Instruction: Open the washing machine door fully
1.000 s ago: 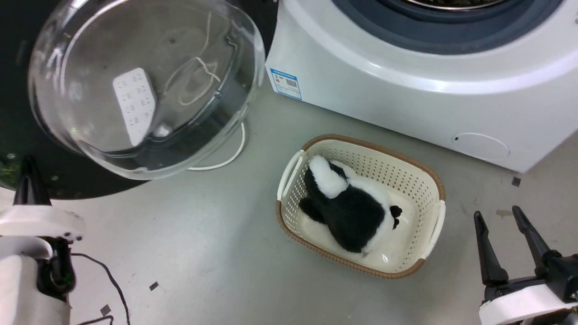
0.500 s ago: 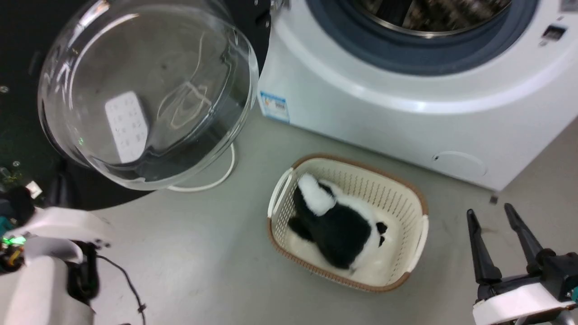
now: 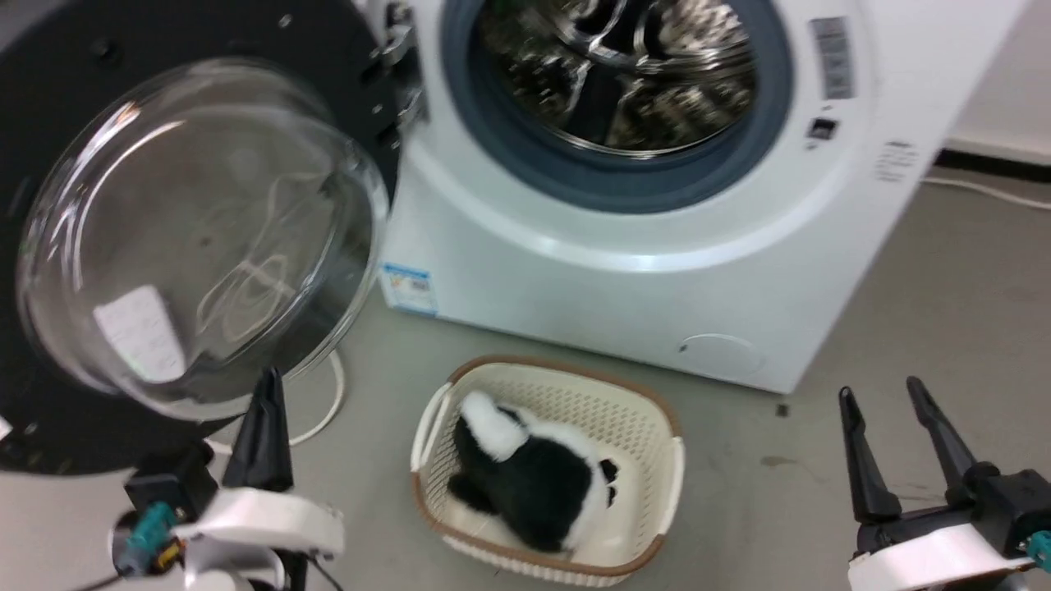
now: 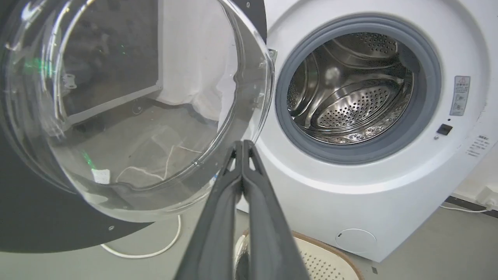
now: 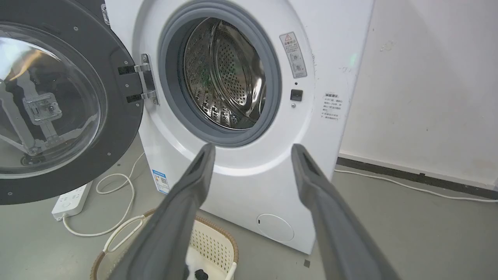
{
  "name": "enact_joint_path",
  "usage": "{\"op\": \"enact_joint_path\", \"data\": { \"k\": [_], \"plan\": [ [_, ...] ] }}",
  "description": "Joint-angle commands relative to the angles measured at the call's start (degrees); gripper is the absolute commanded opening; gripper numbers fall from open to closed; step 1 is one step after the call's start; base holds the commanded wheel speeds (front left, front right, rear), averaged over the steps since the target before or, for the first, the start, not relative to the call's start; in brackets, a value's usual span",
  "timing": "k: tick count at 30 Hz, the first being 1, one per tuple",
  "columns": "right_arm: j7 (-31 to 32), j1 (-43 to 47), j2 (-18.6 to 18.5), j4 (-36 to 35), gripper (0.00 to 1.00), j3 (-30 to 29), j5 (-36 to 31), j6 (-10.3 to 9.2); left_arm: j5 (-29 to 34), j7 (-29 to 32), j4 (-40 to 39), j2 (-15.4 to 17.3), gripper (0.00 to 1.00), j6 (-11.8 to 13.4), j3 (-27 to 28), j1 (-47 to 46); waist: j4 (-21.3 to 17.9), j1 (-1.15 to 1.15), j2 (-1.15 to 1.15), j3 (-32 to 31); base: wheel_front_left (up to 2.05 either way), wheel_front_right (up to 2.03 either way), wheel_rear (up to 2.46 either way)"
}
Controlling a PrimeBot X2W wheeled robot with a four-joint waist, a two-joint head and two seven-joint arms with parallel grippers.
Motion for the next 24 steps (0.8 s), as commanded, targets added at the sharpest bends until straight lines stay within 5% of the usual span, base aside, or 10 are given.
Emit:
{"op": "enact_joint_path", "data": {
  "k": [1,15,16,17,24],
  "plan": [
    [-0.4,0.6,0.4,0.0,1.0,0.0,-0.5,0.05,0.4,-0.2,-0.2,-0.3,0.0,0.0,-0.2,1.1,-2.6,0.01,0.0,-2.2,0.0,0.0,0.0],
    [-0.4,5.8,1.4,-0.1,1.0,-1.3,-1.9,0.05,3.6,-0.2,0.2,-3.6,0.0,-0.7,-5.0,8.6,-8.3,0.01,0.0,-4.5,0.0,0.0,0.0],
    [-0.4,6.0,1.4,0.0,1.0,-1.4,-1.6,0.05,3.8,-0.2,0.8,-3.7,0.36,-1.1,-5.4,8.8,-8.4,0.01,0.0,-4.5,0.0,0.0,0.0],
    [-0.4,6.1,1.4,0.2,1.0,-1.4,-1.4,0.05,4.2,-0.2,1.3,-3.7,1.0,-1.4,-5.9,8.8,-8.6,0.01,0.0,-4.5,0.0,0.0,0.0],
    [-0.4,6.3,1.4,1.2,1.0,-1.0,-0.3,0.05,7.1,-0.2,1.5,-3.8,1.0,-0.9,-5.9,9.0,-9.4,0.01,0.0,-4.5,0.0,0.0,0.0]
  ]
}}
